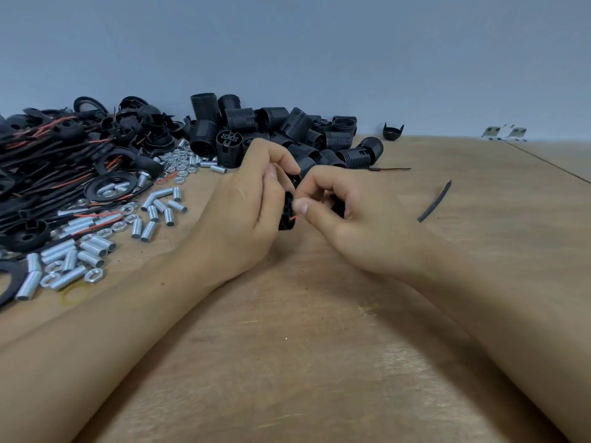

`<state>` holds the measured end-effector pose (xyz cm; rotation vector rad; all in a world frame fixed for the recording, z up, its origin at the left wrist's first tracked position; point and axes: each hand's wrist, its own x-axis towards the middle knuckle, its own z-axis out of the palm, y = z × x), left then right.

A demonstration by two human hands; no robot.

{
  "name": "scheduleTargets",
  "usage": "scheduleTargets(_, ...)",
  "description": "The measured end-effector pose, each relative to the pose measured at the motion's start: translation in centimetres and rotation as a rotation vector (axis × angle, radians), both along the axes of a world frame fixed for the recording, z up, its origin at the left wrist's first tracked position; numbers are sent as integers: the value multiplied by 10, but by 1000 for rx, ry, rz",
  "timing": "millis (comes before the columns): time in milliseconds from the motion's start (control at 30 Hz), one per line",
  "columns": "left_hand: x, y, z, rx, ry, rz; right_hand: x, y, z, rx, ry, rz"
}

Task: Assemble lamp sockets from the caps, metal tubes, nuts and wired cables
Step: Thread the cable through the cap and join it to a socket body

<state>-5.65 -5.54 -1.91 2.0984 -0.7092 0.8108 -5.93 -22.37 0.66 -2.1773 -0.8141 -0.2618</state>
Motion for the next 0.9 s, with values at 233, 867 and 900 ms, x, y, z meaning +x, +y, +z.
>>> scheduleTargets(233,2,2,-1,-113,106,-4,-6,-5,9,70,332,162)
scheduleTargets(867,-4,-1,4,-172,178,-116,-3,-5,9,73,170,88)
scheduleTargets(900,-4,0,4,-152,183,-117,-3,-5,9,69,168,82)
